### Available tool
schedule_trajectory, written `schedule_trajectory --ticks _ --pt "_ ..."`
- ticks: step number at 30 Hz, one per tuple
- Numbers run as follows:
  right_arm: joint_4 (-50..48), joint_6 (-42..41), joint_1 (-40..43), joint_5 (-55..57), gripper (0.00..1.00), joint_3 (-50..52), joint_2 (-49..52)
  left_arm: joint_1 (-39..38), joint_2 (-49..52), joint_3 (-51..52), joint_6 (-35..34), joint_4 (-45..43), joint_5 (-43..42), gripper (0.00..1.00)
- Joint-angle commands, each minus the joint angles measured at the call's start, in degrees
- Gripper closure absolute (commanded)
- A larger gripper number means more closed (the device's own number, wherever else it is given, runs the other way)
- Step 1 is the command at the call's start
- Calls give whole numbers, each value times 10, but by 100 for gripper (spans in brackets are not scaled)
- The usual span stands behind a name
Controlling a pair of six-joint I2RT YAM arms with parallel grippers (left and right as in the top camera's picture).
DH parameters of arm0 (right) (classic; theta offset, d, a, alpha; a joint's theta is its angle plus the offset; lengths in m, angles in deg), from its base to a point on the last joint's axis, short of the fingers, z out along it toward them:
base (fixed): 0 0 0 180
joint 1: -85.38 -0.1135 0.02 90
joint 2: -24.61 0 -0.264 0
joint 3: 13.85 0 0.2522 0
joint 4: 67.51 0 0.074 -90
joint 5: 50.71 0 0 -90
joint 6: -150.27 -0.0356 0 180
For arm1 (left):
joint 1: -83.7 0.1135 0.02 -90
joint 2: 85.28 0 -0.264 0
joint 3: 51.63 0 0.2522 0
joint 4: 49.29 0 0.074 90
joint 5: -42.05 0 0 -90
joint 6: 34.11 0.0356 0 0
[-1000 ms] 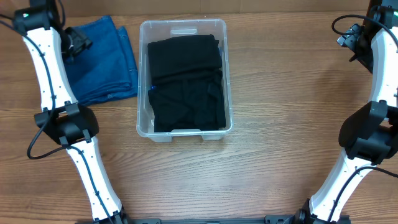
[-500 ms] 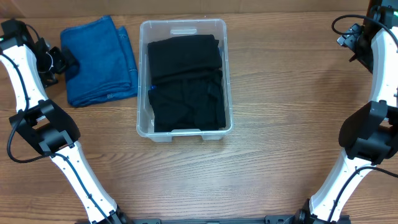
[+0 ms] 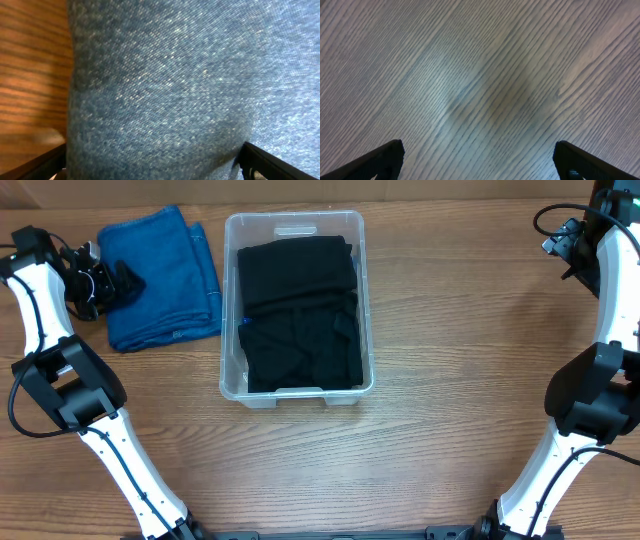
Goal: Pack container
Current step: 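Grasp the blue denim towel's edge with the left gripper, then lift the denim towel and carry it right over the container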
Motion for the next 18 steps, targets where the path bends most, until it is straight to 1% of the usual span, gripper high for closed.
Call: schedule_trajectory --ticks 1,9,10,12,13,15,17,18 --pt "-3 -3 2 7 0 -1 -1 0 0 18 21 -10 -27 0" --pt "-3 -3 2 7 0 -1 -1 0 16 19 21 1 -42 0" --pt "-3 -3 2 7 0 -1 -1 0 21 19 20 1 -47 1" --pt "-3 -3 2 7 0 -1 -1 0 23 19 20 3 -55 9" --pt "-3 -3 2 7 0 -1 -1 0 23 19 20 4 -55 17" --pt "-3 -3 2 7 0 -1 -1 0 23 19 20 8 -55 41" --pt "-3 -3 2 7 0 -1 -1 6 22 19 15 13 -54 74" --pt "-3 -3 2 7 0 -1 -1 11 21 17 2 14 -55 92"
